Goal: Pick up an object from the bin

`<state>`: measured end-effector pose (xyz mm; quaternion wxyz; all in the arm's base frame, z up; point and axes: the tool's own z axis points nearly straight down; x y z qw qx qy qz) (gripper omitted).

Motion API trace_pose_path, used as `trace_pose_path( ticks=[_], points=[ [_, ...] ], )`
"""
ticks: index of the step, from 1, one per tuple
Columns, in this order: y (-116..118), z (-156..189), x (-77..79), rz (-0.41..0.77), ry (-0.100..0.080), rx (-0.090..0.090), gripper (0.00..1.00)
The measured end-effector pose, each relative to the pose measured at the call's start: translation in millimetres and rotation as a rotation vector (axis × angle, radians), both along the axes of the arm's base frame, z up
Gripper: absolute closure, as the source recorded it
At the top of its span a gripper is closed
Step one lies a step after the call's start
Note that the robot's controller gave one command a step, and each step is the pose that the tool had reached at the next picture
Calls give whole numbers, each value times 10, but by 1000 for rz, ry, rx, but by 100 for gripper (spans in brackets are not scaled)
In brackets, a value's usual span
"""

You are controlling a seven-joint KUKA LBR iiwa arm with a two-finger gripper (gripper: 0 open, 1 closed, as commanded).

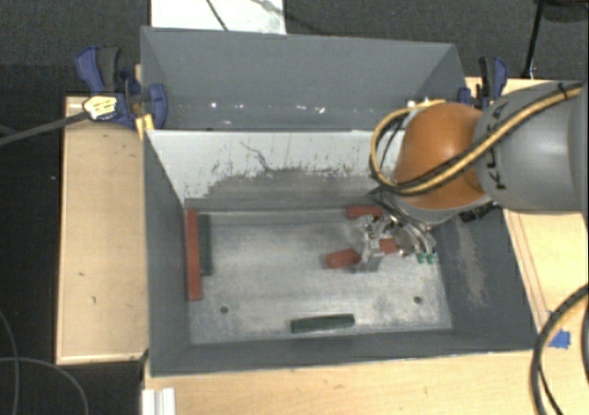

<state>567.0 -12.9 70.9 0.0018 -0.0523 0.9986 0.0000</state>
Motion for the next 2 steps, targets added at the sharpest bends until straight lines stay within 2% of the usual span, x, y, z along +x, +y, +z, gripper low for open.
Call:
trace_pose_path(
  ticks=[2],
  points=[
    [2,49,-12,-2,3,1,100]
  ],
)
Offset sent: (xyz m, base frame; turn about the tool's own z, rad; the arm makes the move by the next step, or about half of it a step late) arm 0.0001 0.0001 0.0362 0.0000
